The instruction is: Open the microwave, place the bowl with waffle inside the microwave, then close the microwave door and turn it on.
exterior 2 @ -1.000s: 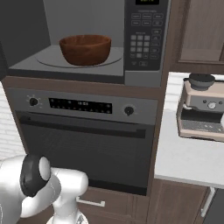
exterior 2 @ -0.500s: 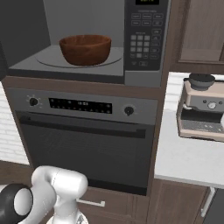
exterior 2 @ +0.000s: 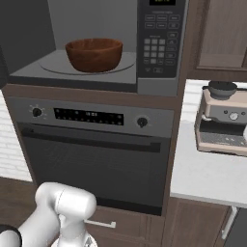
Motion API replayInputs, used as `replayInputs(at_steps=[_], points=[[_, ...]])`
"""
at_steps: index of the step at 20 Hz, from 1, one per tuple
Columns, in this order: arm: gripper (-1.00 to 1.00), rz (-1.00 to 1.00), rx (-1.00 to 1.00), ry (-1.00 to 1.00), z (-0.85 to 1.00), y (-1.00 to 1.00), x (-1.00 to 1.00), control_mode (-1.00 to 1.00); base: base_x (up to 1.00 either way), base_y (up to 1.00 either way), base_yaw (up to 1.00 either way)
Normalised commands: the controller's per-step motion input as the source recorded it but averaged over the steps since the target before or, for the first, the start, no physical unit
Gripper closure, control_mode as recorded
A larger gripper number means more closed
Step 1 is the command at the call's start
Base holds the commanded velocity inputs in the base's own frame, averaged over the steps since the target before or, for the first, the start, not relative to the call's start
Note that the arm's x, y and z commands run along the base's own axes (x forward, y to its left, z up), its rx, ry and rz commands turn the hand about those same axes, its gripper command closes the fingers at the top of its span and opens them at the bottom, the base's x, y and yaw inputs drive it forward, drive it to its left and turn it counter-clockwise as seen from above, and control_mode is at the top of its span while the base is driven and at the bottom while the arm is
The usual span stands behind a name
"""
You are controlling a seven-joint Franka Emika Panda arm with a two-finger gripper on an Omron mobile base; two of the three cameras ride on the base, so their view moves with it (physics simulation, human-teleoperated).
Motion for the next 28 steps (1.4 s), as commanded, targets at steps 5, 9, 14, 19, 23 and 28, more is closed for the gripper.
replayInputs(at_steps=[5, 9, 14, 19, 23, 28], points=[[-1.00, -0.33, -0.11, 0.00, -0.07, -0.74, 0.87, -1.00, 0.00, 0.00, 0.00], [-1.00, -0.25, -0.02, -0.07, 0.07, -1.00, 0.35, -1.00, 0.00, 0.00, 0.00], [-1.00, -0.19, 0.00, -0.02, 0.02, -1.00, 0.34, -1.00, 0.00, 0.00, 0.00], [-1.00, -0.11, 0.00, 0.02, -0.02, -1.00, 0.90, -1.00, 0.00, 0.00, 0.00], [-1.00, -0.01, 0.00, 0.02, 0.00, -1.00, 1.00, -1.00, 0.00, 0.00, 0.00], [-1.00, 0.01, 0.01, 0.00, 0.00, -0.99, 1.00, -1.00, 0.00, 0.00, 0.00]])
